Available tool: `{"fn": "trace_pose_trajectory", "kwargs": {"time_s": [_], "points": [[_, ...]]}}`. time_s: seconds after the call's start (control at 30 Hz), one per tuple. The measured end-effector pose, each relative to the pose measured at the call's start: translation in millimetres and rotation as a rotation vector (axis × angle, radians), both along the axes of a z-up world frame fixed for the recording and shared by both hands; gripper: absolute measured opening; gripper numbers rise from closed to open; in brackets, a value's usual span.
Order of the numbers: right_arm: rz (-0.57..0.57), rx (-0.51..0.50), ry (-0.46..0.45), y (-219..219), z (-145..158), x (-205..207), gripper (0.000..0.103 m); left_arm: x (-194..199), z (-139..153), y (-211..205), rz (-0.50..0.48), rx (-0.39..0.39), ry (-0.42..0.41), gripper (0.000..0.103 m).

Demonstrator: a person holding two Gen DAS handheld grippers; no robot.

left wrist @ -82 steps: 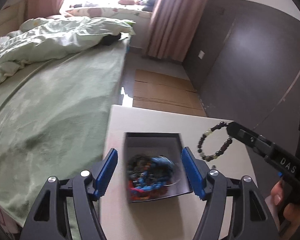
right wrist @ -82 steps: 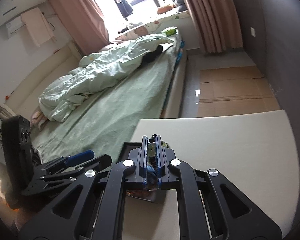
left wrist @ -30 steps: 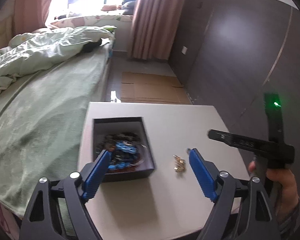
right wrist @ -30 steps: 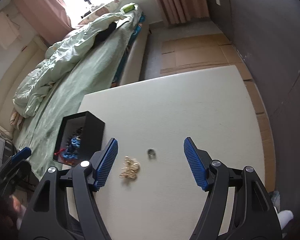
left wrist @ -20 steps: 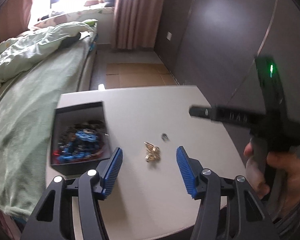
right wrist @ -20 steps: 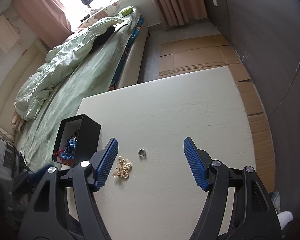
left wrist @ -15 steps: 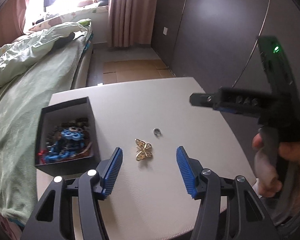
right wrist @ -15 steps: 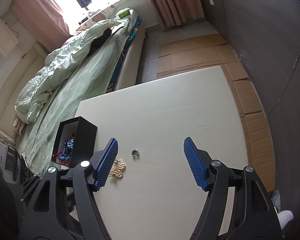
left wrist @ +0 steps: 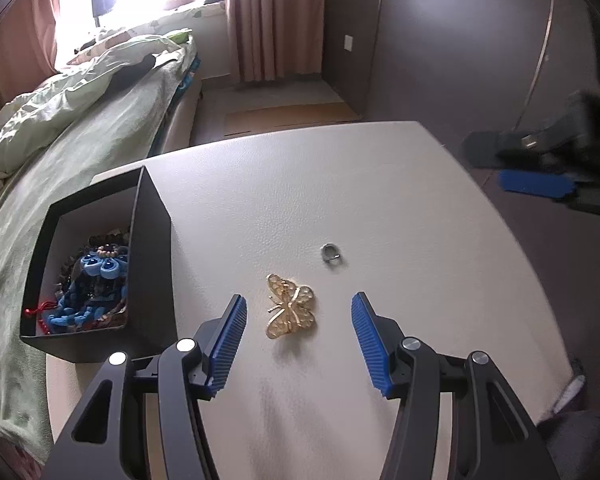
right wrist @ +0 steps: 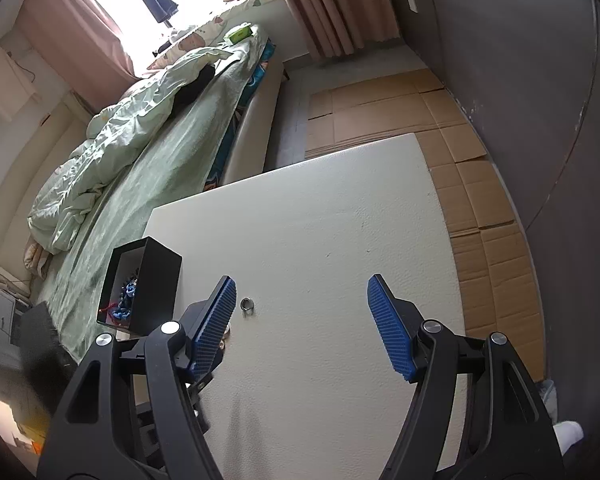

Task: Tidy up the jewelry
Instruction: 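Lower the left tool onto the gold butterfly brooch and close, then lift the butterfly toward the box with the left tool while the right tool grasps the silver ring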

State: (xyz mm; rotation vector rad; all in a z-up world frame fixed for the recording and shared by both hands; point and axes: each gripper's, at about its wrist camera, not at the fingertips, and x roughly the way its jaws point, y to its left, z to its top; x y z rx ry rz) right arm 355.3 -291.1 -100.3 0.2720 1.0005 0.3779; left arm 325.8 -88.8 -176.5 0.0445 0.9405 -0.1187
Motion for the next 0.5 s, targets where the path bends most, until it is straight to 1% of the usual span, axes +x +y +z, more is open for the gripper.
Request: {"fn": "trace_pose_trajectory", "kwargs": {"time_s": [0.03,0.2,0.23,0.3,0.37,0.43,0.5], "points": [[0.002,-0.001,0.000,-0.2,0.4,0.0,0.069,2.2,-3.8,0.6,0.006,-0.002,0.006,0.052],[0.016,-0.010,0.000,5.9,0.2,1.5,0.069,5.0,-16.8,0.6,0.010,0.000,0.026,0.040],[0.019,-0.013,0.000,7.4,0.2,1.8,0.069,5.4,-18.5,0.3,0.009,0.001,0.030,0.040],[0.027,-0.022,0.001,12.2,-0.2,2.4,0.069,3.5,-20.5,-1.8,-0.001,0.026,0.010,0.039],[0.037,-0.031,0.002,17.4,-0.8,1.9,0.069,2.2,-21.3,-2.7,-0.005,0.030,0.000,0.038],[0.049,-0.041,0.003,22.5,-2.1,1.8,0.069,2.8,-21.5,-2.0,-0.005,0.038,-0.006,0.027],[0.062,-0.053,0.009,28.0,-4.6,2.4,0.069,4.5,-20.0,0.4,-0.009,0.027,0.004,0.025]]}}
